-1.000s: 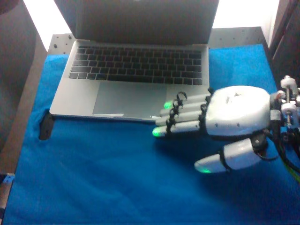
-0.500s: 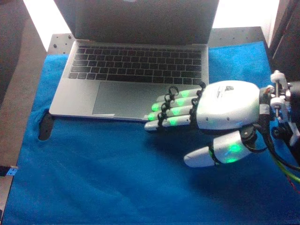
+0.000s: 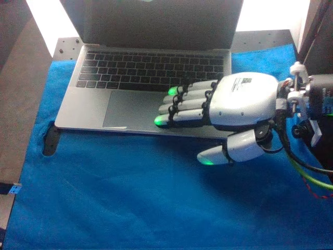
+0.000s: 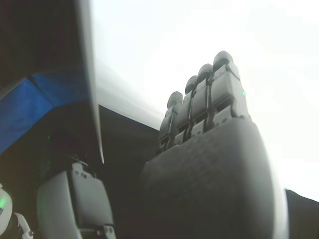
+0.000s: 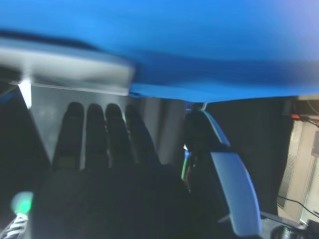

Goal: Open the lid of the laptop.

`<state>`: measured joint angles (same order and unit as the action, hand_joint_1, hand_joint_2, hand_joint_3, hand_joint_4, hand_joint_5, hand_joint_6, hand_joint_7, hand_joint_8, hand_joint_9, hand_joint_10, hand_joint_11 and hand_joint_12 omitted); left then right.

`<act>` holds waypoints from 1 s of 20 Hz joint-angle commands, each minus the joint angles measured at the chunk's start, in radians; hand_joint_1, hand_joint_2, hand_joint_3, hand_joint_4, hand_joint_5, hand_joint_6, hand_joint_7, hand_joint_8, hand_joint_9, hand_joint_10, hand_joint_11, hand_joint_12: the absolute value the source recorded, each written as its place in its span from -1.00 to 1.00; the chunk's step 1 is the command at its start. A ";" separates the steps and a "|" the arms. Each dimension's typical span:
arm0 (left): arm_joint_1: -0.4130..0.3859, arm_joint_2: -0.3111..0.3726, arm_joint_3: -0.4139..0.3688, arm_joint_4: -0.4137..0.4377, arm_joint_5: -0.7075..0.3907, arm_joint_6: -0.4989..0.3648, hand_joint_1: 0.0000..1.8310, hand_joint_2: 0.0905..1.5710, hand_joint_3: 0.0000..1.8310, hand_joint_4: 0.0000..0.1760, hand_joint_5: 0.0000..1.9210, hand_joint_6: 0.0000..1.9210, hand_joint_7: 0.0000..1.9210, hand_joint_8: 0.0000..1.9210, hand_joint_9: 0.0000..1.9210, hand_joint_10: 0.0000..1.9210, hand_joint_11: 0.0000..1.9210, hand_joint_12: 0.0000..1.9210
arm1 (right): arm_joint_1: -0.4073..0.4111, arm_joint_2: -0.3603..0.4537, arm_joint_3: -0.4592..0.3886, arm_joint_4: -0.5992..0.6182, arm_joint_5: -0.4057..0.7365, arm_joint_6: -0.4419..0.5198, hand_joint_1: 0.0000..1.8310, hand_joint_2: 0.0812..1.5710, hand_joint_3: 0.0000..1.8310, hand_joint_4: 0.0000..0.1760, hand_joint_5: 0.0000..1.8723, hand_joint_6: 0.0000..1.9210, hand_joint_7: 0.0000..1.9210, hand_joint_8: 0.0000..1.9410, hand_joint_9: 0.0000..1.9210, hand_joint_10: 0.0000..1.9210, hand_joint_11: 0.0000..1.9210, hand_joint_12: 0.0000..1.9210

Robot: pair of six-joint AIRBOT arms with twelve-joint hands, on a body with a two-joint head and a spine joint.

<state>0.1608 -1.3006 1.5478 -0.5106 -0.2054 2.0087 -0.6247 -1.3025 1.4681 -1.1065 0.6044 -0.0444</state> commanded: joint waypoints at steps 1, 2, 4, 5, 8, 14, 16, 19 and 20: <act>-0.012 -0.004 0.003 0.007 -0.105 0.004 -0.42 0.17 -1.00 -0.27 -1.00 -1.00 -1.00 -1.00 -1.00 -1.00 -1.00 -1.00 | 0.015 -0.013 0.004 0.043 0.048 0.005 -0.78 0.71 -1.00 -1.00 -0.88 -0.99 -0.91 -0.99 -0.99 -1.00 -0.98 -0.99; -0.012 -0.004 0.005 0.006 -0.103 0.004 -0.43 0.16 -1.00 -0.36 -1.00 -1.00 -1.00 -1.00 -1.00 -1.00 -1.00 -1.00 | 0.015 -0.022 0.013 0.026 0.020 0.005 -0.78 0.71 -1.00 -1.00 -0.88 -0.99 -0.90 -0.99 -0.98 -0.99 -0.96 -0.98; -0.012 -0.004 0.008 0.006 -0.101 0.004 -0.41 0.17 -1.00 -0.50 -1.00 -1.00 -1.00 -1.00 -1.00 -1.00 -1.00 -1.00 | 0.015 -0.026 0.020 0.018 0.005 0.005 -0.83 0.72 -1.00 -1.00 -0.92 -1.00 -0.95 -1.00 -1.00 -1.00 -1.00 -1.00; -0.012 -0.005 0.011 0.006 -0.100 0.004 -0.41 0.17 -1.00 -0.49 -1.00 -1.00 -1.00 -1.00 -1.00 -1.00 -1.00 -1.00 | 0.015 -0.026 0.020 0.018 0.002 0.005 -0.85 0.73 -1.00 -1.00 -0.92 -1.00 -0.96 -1.00 -1.00 -1.00 -1.00 -1.00; -0.017 -0.022 0.055 -0.023 -0.079 0.005 -0.39 0.17 -1.00 -0.38 -1.00 -1.00 -1.00 -1.00 -1.00 -1.00 -1.00 -1.00 | 0.015 -0.027 0.019 0.018 0.001 0.005 -0.84 0.73 -1.00 -1.00 -0.94 -1.00 -0.96 -1.00 -1.00 -1.00 -1.00 -1.00; -0.067 -0.070 0.222 -0.382 0.011 0.245 -0.31 0.19 -1.00 0.07 -1.00 -1.00 -1.00 -1.00 -1.00 -1.00 -1.00 -1.00 | 0.015 -0.027 0.009 0.014 0.007 0.005 -0.91 0.71 -1.00 -1.00 -0.94 -1.00 -0.96 -1.00 -1.00 -1.00 -1.00 -1.00; -0.082 -0.081 0.252 -0.530 0.015 0.409 -0.26 0.20 -0.99 0.00 -1.00 -1.00 -1.00 -1.00 -1.00 -1.00 -1.00 -1.00 | 0.015 -0.027 0.009 0.014 0.013 0.005 -0.98 0.72 -1.00 -1.00 -0.98 -1.00 -0.98 -1.00 -1.00 -1.00 -1.00 -1.00; -0.095 -0.104 0.294 -0.648 0.021 0.531 -0.27 0.19 -1.00 -0.02 -1.00 -1.00 -1.00 -1.00 -1.00 -1.00 -1.00 -1.00 | 0.015 -0.027 0.010 0.014 0.025 0.005 -0.87 0.70 -1.00 -1.00 -0.98 -1.00 -0.99 -1.00 -1.00 -1.00 -1.00 -1.00; -0.096 -0.107 0.300 -0.660 0.022 0.537 -0.28 0.20 -1.00 0.01 -1.00 -1.00 -1.00 -1.00 -1.00 -1.00 -1.00 -1.00 | 0.015 -0.027 0.010 0.014 0.028 0.005 -0.87 0.70 -1.00 -1.00 -0.98 -1.00 -0.99 -1.00 -1.00 -1.00 -1.00 -1.00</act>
<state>0.0860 -1.4117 1.8404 -1.1778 -0.0864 2.5401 -0.6216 -1.3235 1.4799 -1.1347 0.5667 -0.0441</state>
